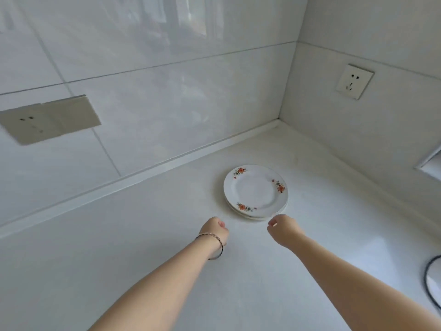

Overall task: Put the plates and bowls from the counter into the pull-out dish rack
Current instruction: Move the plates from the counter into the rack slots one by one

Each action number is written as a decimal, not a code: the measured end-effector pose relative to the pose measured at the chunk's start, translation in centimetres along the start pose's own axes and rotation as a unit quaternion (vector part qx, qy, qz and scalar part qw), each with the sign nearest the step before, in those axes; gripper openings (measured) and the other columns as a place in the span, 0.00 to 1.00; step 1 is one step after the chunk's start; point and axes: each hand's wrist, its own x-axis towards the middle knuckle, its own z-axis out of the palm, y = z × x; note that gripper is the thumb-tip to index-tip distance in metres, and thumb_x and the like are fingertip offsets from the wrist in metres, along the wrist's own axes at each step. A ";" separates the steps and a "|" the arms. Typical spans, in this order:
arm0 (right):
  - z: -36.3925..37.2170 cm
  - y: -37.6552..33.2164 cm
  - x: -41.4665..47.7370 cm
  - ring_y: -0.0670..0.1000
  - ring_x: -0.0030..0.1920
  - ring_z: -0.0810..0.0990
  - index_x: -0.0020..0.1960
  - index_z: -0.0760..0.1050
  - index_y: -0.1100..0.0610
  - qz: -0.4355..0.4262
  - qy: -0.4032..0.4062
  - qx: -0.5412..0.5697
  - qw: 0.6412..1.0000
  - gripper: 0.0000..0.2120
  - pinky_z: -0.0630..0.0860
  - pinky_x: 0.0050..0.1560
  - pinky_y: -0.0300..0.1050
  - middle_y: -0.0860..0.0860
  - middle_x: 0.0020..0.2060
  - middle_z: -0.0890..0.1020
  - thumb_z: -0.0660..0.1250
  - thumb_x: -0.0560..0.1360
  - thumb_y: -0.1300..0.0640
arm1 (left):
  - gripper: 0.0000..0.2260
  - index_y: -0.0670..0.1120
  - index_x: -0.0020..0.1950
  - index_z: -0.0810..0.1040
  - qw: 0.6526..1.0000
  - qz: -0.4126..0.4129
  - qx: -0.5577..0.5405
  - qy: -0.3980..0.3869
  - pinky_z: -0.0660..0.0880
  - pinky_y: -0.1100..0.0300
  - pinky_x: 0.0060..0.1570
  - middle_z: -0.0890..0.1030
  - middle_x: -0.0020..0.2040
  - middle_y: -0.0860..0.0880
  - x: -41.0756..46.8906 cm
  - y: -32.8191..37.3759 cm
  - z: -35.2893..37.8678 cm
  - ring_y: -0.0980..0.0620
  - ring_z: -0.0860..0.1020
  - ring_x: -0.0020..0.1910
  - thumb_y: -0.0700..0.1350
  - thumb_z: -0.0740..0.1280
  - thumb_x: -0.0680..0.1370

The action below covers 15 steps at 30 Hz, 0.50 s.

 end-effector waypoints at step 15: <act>1.8 1.3 17.5 0.62 0.56 0.79 0.63 0.71 0.66 0.258 0.089 0.314 0.909 0.24 0.76 0.51 0.51 0.62 0.57 0.79 0.68 0.74 0.51 | 0.19 0.39 0.63 0.71 0.993 -0.053 -0.075 -0.076 0.75 0.52 0.59 0.79 0.59 0.42 20.1 5.8 0.9 0.42 0.78 0.58 0.39 0.69 0.73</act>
